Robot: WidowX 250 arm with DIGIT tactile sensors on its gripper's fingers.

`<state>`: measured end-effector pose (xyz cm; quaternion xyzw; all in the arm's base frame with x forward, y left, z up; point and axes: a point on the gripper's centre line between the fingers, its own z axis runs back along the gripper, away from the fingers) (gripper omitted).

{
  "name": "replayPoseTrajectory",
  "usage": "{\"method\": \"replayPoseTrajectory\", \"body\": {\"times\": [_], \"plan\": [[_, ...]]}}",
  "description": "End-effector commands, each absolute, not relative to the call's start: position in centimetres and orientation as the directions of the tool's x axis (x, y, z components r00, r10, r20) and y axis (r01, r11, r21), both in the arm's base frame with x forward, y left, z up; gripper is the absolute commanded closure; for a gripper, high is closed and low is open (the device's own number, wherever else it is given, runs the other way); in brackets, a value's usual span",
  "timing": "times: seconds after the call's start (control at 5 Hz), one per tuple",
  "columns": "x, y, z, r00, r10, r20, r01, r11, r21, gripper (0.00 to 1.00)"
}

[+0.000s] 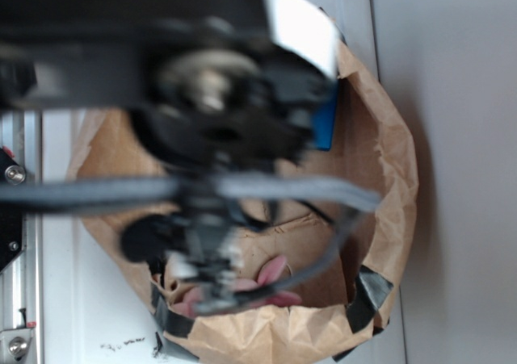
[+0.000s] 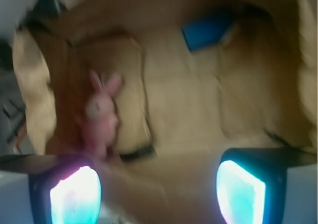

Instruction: Grab the pink bunny.

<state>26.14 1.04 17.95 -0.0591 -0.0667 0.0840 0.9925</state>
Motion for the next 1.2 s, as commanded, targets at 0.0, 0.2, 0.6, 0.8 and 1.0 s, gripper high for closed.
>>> {"method": "replayPoseTrajectory", "body": {"times": [0.0,0.2,0.6,0.8,1.0], "plan": [[28.9,0.5,13.3,0.947,0.255,0.195,-0.232,0.963,-0.134,0.0],[29.0,0.2,11.1,0.968,0.203,0.149,-0.169,0.962,-0.217,0.0],[29.0,0.2,11.1,0.968,0.203,0.149,-0.169,0.962,-0.217,0.0],[29.0,0.2,11.1,0.968,0.203,0.149,-0.169,0.962,-0.217,0.0],[27.7,0.3,8.3,0.972,0.124,0.199,-0.098,0.986,-0.138,0.0]]}}
